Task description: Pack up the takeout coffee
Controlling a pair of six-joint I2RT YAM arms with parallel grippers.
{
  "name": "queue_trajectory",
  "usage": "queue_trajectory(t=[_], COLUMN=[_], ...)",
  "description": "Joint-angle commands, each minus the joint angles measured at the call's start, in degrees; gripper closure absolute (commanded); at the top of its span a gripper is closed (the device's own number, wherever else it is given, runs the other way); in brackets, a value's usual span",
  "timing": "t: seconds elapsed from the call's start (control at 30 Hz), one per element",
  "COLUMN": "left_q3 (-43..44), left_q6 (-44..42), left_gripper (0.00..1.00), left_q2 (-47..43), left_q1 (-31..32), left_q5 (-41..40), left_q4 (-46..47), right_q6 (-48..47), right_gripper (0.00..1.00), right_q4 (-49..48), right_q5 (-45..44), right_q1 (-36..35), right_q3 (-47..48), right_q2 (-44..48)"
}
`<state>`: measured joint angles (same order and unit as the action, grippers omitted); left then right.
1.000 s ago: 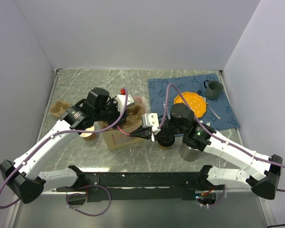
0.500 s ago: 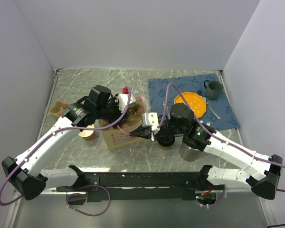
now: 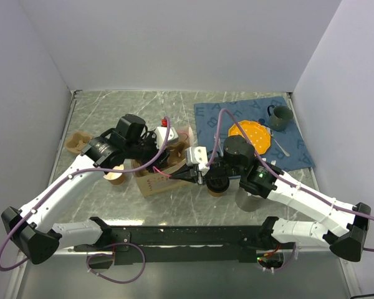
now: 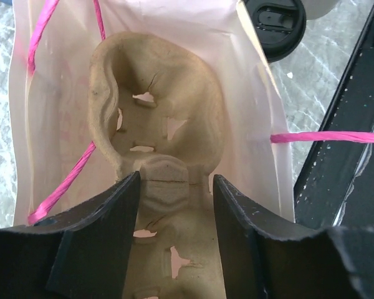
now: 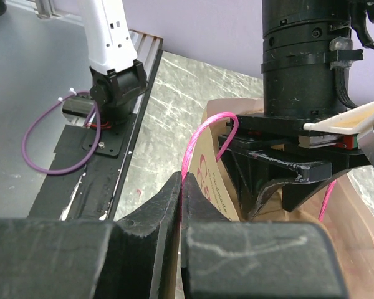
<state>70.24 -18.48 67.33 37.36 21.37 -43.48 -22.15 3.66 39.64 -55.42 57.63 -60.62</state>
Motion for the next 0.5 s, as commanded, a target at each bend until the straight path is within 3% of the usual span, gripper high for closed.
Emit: queue_trajectory(t=[0.0,0.2,0.37,0.47], left_q3=[0.2,1.3,2.1,2.8], left_q6=[-0.1,-0.7,-0.9,0.3], left_gripper=[0.44,0.38,0.41,0.48], left_q2=[-0.8,-1.3,0.4,0.8], left_q1=[0.1,0.0,0.1,0.1], left_q5=[3.2,-5.1,-2.8,0.9], left_q4=[0.9,2.1,-0.2,-0.8], right_q6=[0.9,1.2,1.7,1.6], right_gripper=[0.95,0.93,0.92,0.92], right_q4=[-0.8,-0.8,-1.3,-1.2], right_q5=[-1.1,-1.3,-1.7,-1.9], right_q1=[-0.3,-0.3,-0.4,-0.3], right_q3=[1.6,1.4,1.0,1.0], right_q2=[-0.6,-0.6,-0.5,-0.3])
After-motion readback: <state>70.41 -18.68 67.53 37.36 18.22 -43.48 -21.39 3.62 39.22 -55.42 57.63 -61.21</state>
